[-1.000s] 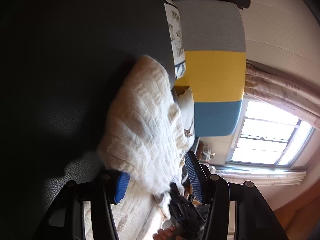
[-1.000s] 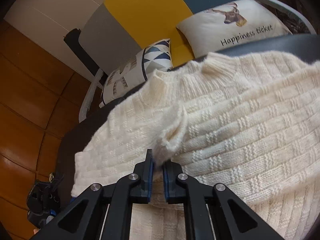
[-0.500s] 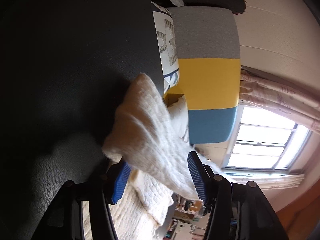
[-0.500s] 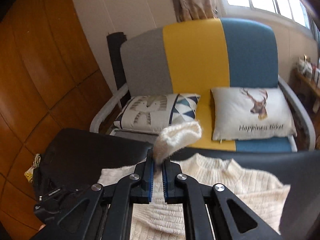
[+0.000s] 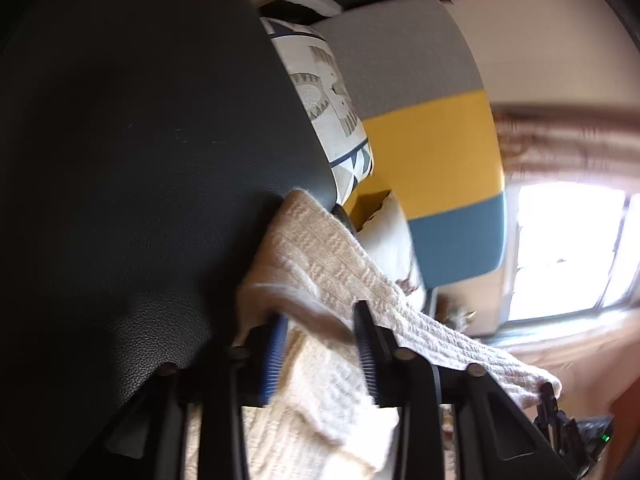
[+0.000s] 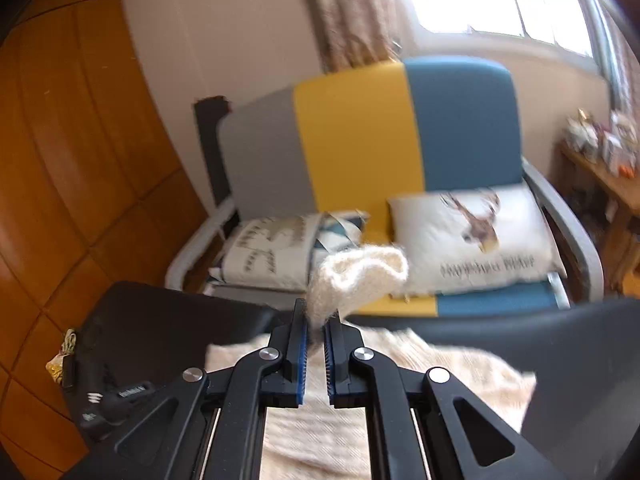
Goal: Fold clothes
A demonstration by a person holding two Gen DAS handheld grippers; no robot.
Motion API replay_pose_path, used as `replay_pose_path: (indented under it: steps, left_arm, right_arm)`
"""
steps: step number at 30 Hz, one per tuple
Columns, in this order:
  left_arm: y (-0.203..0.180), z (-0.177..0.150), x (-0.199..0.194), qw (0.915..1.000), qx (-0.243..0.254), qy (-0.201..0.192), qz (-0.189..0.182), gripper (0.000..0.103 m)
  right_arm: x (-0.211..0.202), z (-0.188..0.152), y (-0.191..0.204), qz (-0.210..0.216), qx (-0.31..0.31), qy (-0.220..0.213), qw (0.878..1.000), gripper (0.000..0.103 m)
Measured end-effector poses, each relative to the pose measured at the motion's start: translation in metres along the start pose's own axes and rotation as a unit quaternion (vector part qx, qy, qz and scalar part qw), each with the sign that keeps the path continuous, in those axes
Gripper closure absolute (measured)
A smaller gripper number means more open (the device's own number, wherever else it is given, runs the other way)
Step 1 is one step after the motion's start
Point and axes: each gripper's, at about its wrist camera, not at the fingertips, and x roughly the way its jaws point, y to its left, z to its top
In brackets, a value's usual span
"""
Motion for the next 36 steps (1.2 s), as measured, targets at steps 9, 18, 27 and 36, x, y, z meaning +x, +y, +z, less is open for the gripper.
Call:
replay_pose_path:
  steps: [9, 18, 27, 36]
  left_arm:
    - [0.01, -0.031, 0.016, 0.9978, 0.04, 0.041, 0.033, 0.094]
    - [0.034, -0.044, 0.021, 0.9976, -0.026, 0.064, -0.003, 0.086]
    - [0.022, -0.05, 0.001, 0.9988, 0.043, -0.006, 0.023, 0.095]
    - [0.03, -0.05, 0.016, 0.9961, 0.053, -0.003, 0.071, 0.095]
  right_arm:
    - [0.042, -0.11, -0.112, -0.033, 0.13, 0.104, 0.986, 0.097]
    - [0.053, -0.139, -0.132, -0.013, 0.159, 0.111, 0.981, 0.097]
    - [0.029, -0.092, -0.101, -0.012, 0.06, 0.04, 0.997, 0.097]
    - [0.078, -0.139, -0.144, -0.009, 0.151, 0.103, 0.983, 0.095]
